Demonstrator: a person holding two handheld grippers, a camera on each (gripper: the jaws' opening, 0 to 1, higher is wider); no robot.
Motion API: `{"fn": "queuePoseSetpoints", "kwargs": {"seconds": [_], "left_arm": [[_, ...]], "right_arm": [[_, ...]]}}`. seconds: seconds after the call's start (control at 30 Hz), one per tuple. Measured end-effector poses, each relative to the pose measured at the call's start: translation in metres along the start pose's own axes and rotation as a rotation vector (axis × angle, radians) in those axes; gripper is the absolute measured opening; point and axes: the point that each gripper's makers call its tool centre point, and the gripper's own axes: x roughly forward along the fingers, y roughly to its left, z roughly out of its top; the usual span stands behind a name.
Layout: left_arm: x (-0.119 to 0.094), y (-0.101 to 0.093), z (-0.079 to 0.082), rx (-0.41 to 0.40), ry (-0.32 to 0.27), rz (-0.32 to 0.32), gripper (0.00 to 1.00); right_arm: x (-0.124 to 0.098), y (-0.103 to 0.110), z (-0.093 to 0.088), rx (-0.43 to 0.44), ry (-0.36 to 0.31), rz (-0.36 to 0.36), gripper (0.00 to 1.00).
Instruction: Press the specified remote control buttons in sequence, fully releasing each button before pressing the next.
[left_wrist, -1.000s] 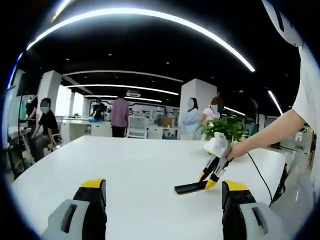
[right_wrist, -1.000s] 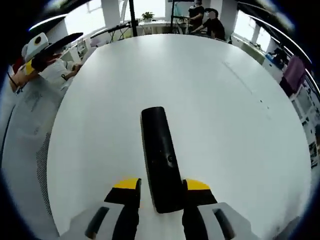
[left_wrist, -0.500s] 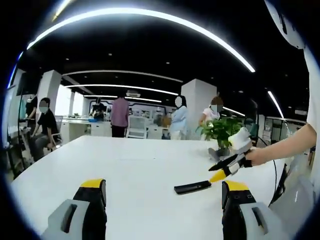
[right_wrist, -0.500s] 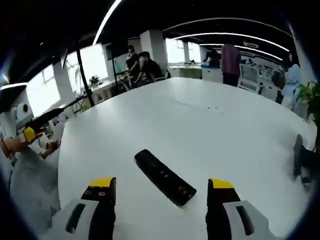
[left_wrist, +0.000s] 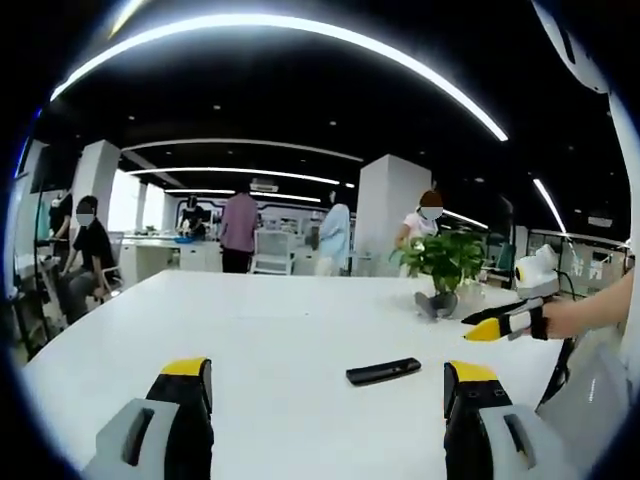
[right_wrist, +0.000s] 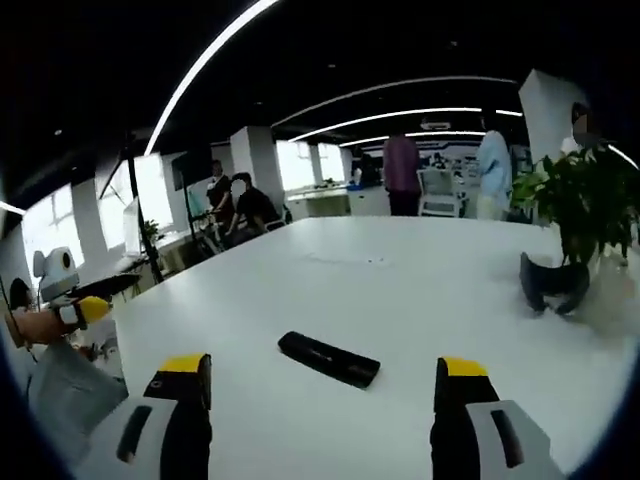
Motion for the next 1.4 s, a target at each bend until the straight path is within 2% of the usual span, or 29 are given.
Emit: {"fn": "queuePoseSetpoints", "kwargs": {"seconds": [0.17,0.37,0.67,0.97,1.4], "left_arm": [[0.0,0.002,-0.001,0.001,-0.001,0.002,1.0],[-0.001,0.004,-0.001,0.007,-0.001,0.002,1.0],[-0.003,0.007,0.004,-0.017,-0.017,0.015,1.0],[-0.003,0.002,0.007,-0.008,-0.017,0.02,1.0],[-0.005,0.003,0.009,-0.012,-0.024,0.033,1.0]], "right_arm": [[-0.022,0.003,-0.007,-0.006,-0.002,-0.039,0.94],[-0.036,0.005,-0.012,-0.017,0.012,-0.063,0.99],[-0.057,-0.005,-0.003,0.01,-0.063,-0.137,0.99],[-0.068,-0.01,-0.006,0.029,-0.075,-0.172,0.99],[-0.068,-0.007,-0.007,0.026,-0.066,-0.161,0.98]]}}
